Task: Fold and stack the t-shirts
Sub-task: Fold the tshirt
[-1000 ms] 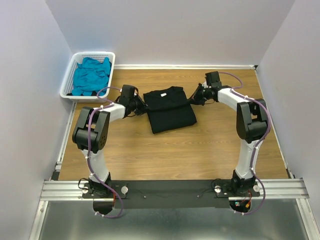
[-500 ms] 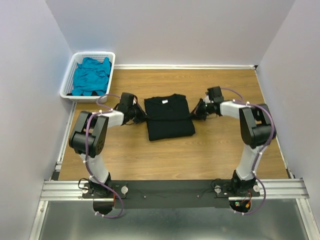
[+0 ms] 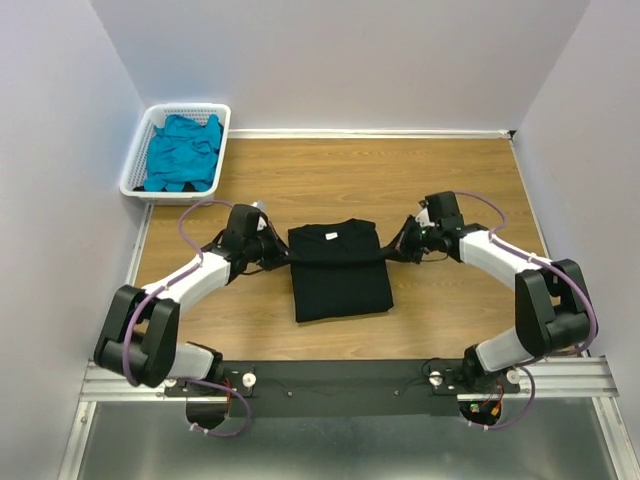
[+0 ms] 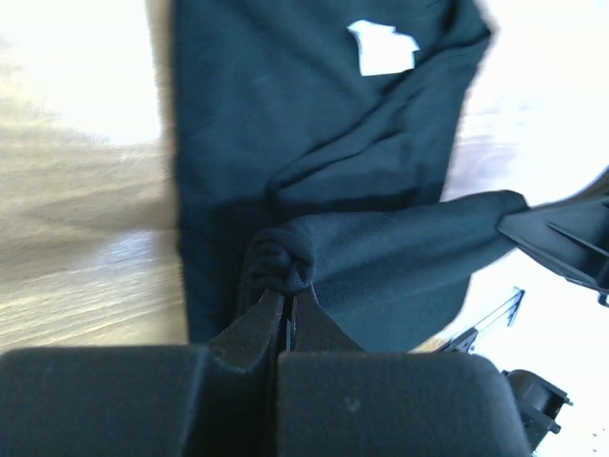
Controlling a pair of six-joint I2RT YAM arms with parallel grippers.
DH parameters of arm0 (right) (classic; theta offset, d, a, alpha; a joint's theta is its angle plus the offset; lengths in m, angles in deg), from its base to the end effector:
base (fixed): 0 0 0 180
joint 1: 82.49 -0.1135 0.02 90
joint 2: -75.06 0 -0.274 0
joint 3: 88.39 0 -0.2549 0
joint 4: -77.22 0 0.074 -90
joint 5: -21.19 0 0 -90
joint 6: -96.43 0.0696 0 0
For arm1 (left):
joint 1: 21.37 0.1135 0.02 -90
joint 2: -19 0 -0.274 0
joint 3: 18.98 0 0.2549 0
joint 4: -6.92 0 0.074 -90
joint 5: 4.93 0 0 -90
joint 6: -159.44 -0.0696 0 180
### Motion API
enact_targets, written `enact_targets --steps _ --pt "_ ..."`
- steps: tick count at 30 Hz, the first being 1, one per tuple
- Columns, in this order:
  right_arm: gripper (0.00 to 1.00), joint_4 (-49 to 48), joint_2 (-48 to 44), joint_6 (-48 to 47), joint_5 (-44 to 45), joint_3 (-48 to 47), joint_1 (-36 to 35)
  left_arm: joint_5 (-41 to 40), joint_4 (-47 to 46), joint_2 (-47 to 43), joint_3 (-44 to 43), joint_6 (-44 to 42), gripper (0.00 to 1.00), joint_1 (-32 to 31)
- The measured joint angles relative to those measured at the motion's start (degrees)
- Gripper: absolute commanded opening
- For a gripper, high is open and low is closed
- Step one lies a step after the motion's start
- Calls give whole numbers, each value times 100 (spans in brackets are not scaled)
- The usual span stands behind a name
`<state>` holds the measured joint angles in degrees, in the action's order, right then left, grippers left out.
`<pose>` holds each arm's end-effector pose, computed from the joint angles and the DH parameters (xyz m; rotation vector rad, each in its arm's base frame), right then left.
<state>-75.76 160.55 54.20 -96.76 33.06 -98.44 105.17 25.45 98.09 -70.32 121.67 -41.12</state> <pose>0.2847 0.1153 0.1616 0.5251 2.6324 1.0249 0.2649 -0.1205 0.1631 -0.5396 2.5014 -0.9678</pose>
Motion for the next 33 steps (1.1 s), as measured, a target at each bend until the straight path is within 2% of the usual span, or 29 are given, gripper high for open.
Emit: enact_targets --steps 6,9,16,23,25,27,29,30,33 --pt "1 111 463 -227 -4 -909 2 -352 50 -334 -81 -11 0 7" --pt "1 101 1104 -407 -26 -1373 2 -476 -105 -308 13 76 0 15" --pt "1 146 2020 -743 -94 -1711 -4 -603 -444 164 162 291 0 28" --pt "5 149 2258 -1008 -186 -2044 -50 -667 -791 133 492 592 0 72" --pt "9 153 2319 -1038 -214 -2135 -87 -713 -879 -17 667 713 0 83" --pt "20 162 2398 -1069 -240 -2243 -138 -761 -922 -107 752 776 1 98" --pt "32 166 2448 -1128 -221 -2337 -181 -817 -929 -149 809 807 12 109" --pt "37 164 2450 -1182 -144 -2367 -181 -883 -879 -173 837 798 26 131" --pt "59 142 2444 -1335 96 -2435 -103 -1128 -562 -334 966 767 53 267"
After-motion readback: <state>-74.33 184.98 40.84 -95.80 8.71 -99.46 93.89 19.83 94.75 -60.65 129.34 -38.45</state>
